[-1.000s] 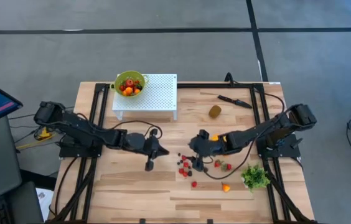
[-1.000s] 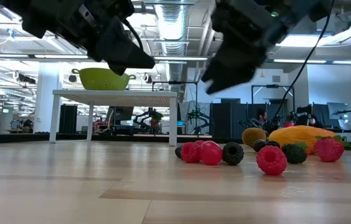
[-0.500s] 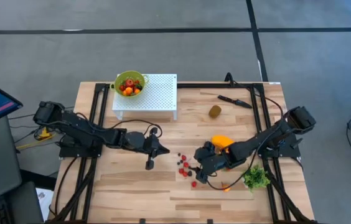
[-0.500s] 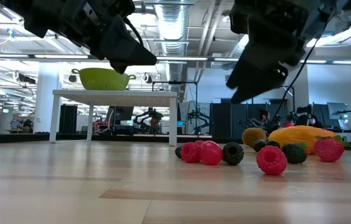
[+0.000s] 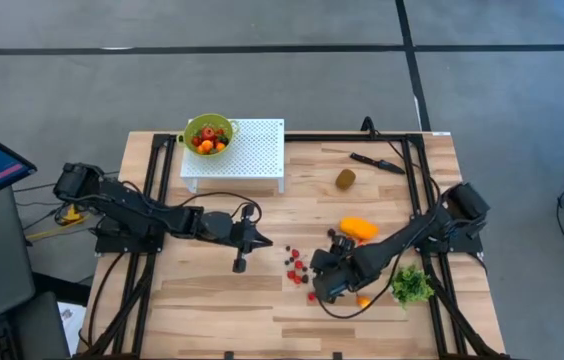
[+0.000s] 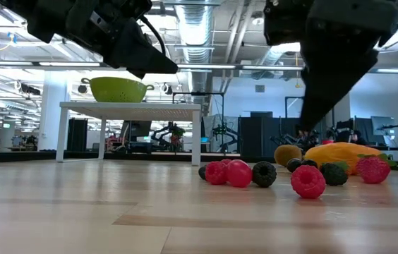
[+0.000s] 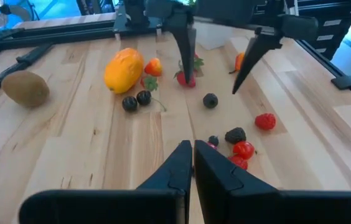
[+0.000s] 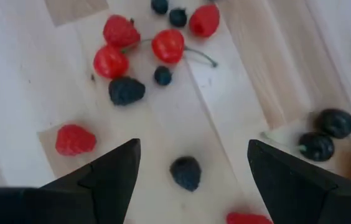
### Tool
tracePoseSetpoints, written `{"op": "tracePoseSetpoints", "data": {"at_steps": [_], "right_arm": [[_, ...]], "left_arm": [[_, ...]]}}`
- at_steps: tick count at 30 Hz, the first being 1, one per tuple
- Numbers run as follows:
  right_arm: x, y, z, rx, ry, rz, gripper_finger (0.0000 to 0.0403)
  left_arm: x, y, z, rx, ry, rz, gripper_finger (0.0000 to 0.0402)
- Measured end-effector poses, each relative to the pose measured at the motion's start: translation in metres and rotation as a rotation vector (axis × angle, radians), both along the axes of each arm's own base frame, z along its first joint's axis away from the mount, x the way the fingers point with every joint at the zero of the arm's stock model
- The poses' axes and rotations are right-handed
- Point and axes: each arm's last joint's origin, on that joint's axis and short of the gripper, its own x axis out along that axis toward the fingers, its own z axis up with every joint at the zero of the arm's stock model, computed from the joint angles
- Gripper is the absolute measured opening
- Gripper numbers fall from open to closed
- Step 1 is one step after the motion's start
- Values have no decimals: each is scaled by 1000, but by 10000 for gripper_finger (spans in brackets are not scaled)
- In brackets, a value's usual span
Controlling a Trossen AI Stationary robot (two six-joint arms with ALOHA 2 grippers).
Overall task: Pick & Place Fruit
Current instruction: Put the blackberry into the green strainer bowl on the shelf
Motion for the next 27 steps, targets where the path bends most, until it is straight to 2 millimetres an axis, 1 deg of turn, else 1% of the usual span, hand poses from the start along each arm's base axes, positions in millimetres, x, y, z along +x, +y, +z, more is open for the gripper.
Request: {"op": "tracePoseSetpoints", "data": {"at_steps": [2, 5, 11, 18, 27], "right_arm": [[2, 4, -2, 7, 34, 7, 290], [1, 8, -11, 35, 97, 56, 290], [-3, 7, -26, 24, 223, 84, 290], [-2, 1, -27, -16, 248, 108, 290], [4, -6, -27, -23, 233, 161, 290]], "left_arm": [[0, 0, 0, 0, 0, 0, 11], [0, 0, 0, 0, 1, 0, 11], [0, 0, 0, 0, 1, 0, 11], [0, 0, 0, -1, 1, 0, 11], [0, 0, 0, -9, 2, 4, 11]]}}
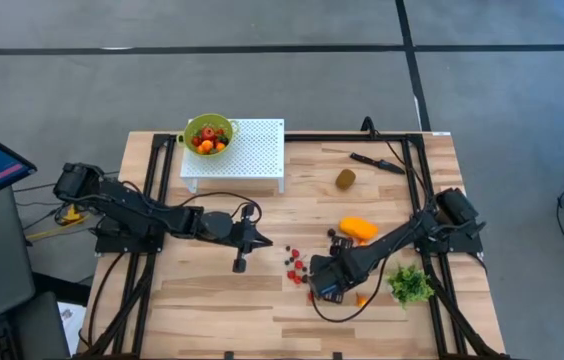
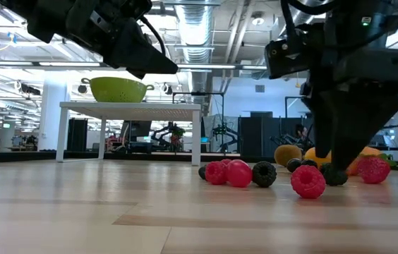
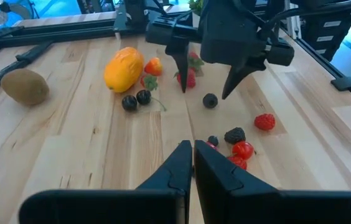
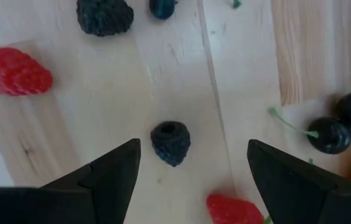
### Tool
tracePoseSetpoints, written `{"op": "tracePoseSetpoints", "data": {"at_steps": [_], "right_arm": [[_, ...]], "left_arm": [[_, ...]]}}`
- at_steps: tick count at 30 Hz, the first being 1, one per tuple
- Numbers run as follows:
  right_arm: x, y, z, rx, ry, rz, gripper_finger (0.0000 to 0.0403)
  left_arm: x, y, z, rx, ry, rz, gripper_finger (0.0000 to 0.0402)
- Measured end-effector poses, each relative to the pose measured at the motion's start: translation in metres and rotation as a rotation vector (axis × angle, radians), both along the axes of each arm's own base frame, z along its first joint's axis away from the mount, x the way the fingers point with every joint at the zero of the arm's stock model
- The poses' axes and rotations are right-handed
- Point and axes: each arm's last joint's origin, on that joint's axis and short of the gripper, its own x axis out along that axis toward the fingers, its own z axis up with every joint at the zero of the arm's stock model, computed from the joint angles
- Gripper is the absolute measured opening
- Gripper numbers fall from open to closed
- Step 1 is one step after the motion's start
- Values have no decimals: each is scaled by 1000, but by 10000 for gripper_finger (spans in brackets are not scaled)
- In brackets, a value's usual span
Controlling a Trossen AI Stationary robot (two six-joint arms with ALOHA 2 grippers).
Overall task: Pick & Place Fruit
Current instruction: Put the blackberry into the green strainer bowl on the shelf
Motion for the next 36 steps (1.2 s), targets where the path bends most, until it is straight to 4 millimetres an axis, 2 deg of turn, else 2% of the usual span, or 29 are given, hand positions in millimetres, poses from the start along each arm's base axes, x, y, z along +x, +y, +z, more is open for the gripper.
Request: {"op": "tracePoseSetpoints", "data": {"at_steps": [8, 15, 20, 30, 32, 36], "right_arm": [[-7, -8, -23, 60, -7, 20, 290], [-8, -7, -25, 75, -12, 30, 276], [-6, -8, -26, 107, -6, 33, 231], [-4, -6, -27, 139, -11, 61, 89], [-4, -6, -27, 138, -10, 68, 75], [-5, -6, -25, 140, -15, 74, 80]], "left_arm": [[0, 0, 0, -15, 1, 6, 11], [0, 0, 0, -22, 1, 9, 11], [0, 0, 0, -22, 1, 9, 11], [0, 0, 0, -22, 1, 9, 11], [0, 0, 0, -22, 1, 9, 11], [0, 0, 0, -22, 1, 9, 11]]}}
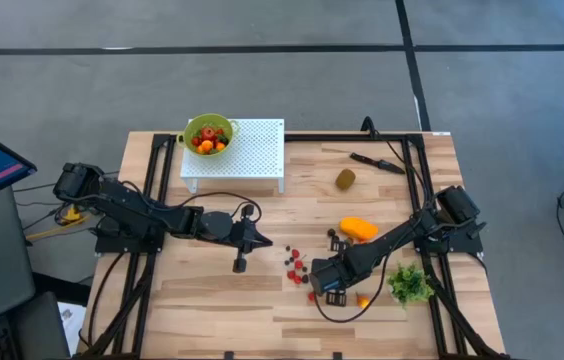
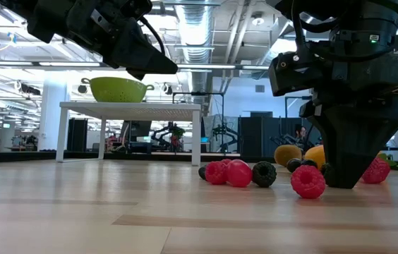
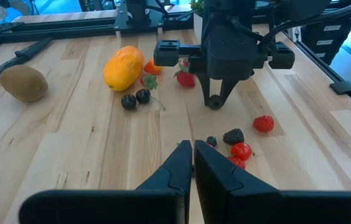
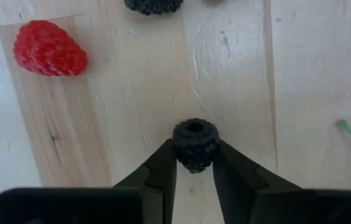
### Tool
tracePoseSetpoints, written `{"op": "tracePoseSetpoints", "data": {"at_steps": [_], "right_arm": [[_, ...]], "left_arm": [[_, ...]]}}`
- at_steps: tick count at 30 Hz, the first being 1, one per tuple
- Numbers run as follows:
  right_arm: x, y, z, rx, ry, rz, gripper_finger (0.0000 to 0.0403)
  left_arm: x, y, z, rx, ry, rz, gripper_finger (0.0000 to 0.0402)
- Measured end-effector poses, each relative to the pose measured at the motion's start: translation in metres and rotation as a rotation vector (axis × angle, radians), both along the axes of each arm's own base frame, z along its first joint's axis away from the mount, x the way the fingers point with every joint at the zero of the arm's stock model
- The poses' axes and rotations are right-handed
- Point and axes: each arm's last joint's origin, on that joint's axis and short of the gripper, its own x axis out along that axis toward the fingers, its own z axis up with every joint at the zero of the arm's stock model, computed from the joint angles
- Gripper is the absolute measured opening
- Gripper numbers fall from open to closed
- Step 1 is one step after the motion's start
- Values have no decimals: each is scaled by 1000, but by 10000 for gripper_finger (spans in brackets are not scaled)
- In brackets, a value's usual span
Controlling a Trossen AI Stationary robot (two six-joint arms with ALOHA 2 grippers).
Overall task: Pick & Place Fruit
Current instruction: Put the blackberry into the green strainer bowl on the shelf
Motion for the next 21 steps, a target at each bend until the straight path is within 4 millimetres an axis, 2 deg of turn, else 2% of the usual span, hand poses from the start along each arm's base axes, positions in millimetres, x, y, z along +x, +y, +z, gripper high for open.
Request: {"op": "tracePoseSetpoints", "data": {"at_steps": [6, 11, 14, 17, 21], "right_arm": [[-2, -1, 16, 19, -55, 11, 94], [2, 3, 39, 54, -202, 95, 74], [7, 6, 55, 80, -330, 163, 75], [13, 6, 68, 86, -436, 225, 80], [18, 4, 83, 77, -552, 295, 77]], "left_arm": [[0, 0, 0, 0, -1, 0, 11], [0, 0, 1, 6, -16, -4, 11], [0, -3, 1, 110, -19, -58, 18], [-2, -10, 1, 203, -27, -121, 43], [-5, -20, 2, 374, -41, -135, 97]]}}
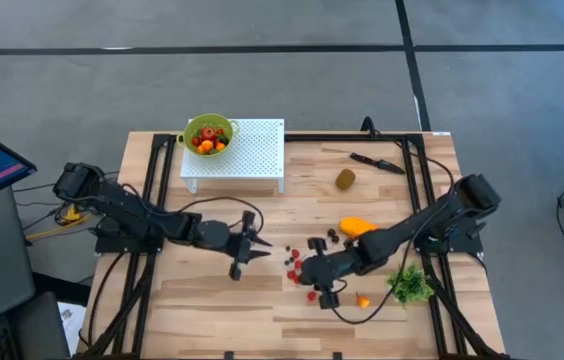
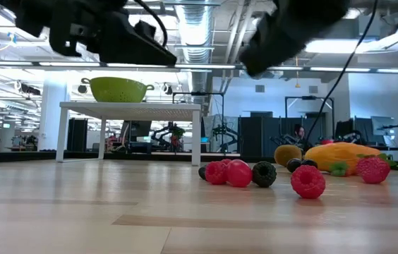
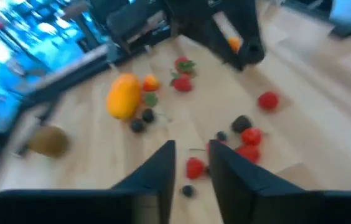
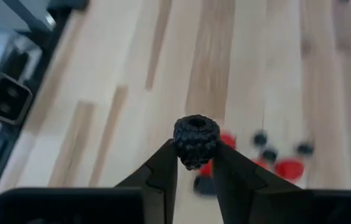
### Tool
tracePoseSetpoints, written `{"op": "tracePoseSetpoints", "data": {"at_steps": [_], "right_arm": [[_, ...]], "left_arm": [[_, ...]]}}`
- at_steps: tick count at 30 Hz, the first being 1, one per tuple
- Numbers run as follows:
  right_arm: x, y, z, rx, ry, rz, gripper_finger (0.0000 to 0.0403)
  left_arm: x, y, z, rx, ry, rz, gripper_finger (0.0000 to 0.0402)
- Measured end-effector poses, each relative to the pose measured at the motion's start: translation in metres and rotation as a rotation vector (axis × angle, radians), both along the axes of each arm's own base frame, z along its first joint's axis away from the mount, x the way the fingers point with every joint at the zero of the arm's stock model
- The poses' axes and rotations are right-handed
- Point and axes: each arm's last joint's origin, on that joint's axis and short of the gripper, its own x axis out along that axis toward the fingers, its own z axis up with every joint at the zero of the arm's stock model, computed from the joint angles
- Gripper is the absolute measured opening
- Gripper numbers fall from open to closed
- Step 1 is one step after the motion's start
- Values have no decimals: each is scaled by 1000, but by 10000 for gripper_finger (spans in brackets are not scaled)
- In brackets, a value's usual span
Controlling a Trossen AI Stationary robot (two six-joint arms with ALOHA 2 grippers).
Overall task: Pick & Place Fruit
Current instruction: Put the blackberry into the green strainer bowl on the shelf
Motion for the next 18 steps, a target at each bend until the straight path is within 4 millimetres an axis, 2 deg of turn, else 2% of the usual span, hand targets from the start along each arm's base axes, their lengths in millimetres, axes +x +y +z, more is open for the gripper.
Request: {"op": "tracePoseSetpoints", "data": {"at_steps": [3, 10, 15, 18], "right_arm": [[5, -4, 6, -14, -65, 25, 74], [19, -23, 12, -63, -165, 40, 74], [29, -37, 19, -44, -240, -8, 75], [34, -44, 24, -18, -297, -40, 75]], "left_arm": [[-3, -8, 1, 136, -14, 0, 143], [-8, -22, 2, 327, -39, -62, 245], [-8, -23, 4, 435, -46, -28, 282], [-6, -20, 9, 492, -91, 106, 284]]}}
